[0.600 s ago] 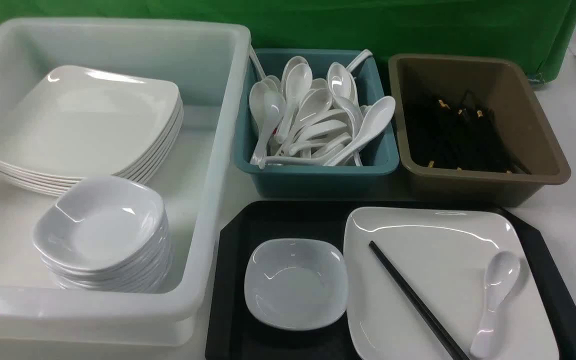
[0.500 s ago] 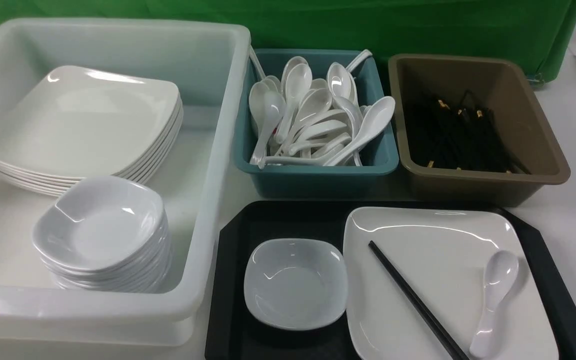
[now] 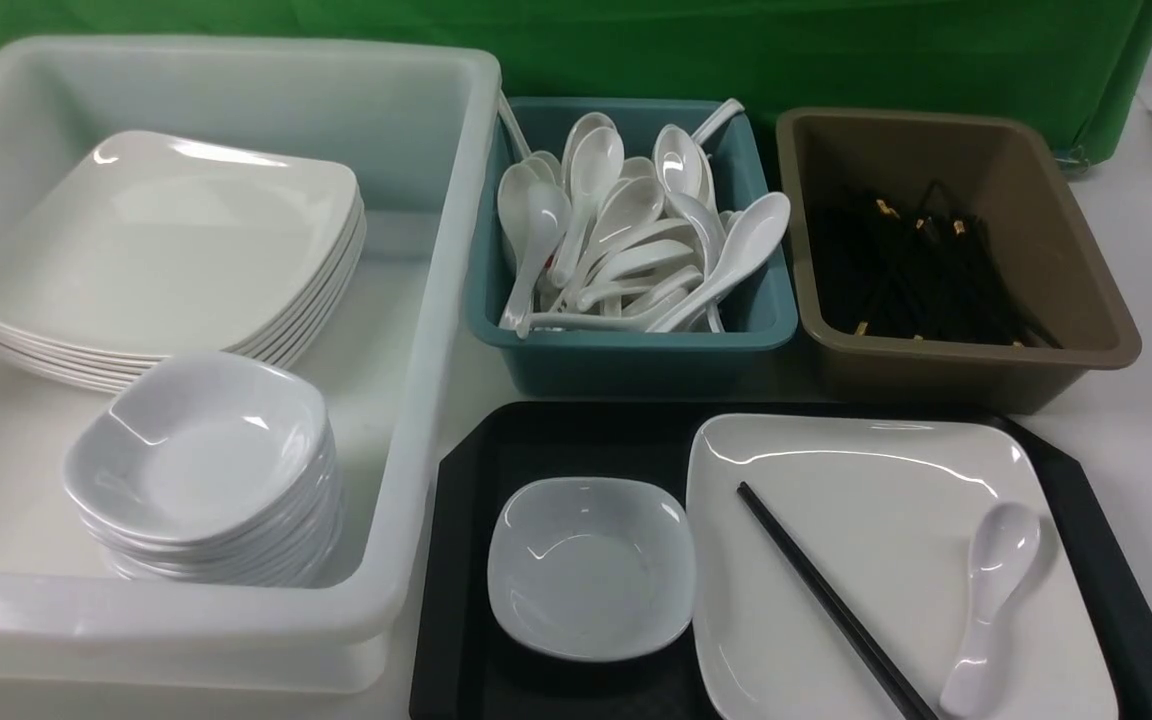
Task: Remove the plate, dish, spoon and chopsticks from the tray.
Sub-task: Use the right arm to grab a pair of chopsticks from the plate
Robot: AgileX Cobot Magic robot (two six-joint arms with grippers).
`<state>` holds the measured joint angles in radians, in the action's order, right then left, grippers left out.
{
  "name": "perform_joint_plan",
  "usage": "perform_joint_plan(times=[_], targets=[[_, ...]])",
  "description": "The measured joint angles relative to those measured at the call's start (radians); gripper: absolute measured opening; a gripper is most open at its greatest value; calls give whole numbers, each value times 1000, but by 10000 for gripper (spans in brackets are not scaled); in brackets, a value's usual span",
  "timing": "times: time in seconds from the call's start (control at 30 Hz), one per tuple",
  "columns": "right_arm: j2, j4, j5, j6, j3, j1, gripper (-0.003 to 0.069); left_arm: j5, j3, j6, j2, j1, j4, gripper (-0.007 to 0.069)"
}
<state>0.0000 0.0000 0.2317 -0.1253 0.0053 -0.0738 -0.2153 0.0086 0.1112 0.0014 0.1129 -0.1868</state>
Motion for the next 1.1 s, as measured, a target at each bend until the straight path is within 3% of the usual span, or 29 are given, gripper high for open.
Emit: perform_joint_plan(times=[0.1,0.13,0.2,0.43,0.57,0.8,0.93,1.1], targets=[[0,0,0,0,0,0,242,80,0,-50,0,0,-183,17],[0,0,0,0,0,0,242,150,0,-70,0,0,-326,17],[0,0,0,0,0,0,242,242,0,-85,0,0,-426,17],[0,0,0,0,0,0,242,394,0,-99,0,0,-458,17],[0,0,0,0,0,0,242,209,-82,-111,5,0,-411,17],[0,0,0,0,0,0,242,4,-358,132,195,-49,-321,17],[0,0,0,0,0,0,242,-196,-523,281,401,-207,-312,17],[0,0,0,0,0,0,242,-275,-637,318,644,-408,-302,17]])
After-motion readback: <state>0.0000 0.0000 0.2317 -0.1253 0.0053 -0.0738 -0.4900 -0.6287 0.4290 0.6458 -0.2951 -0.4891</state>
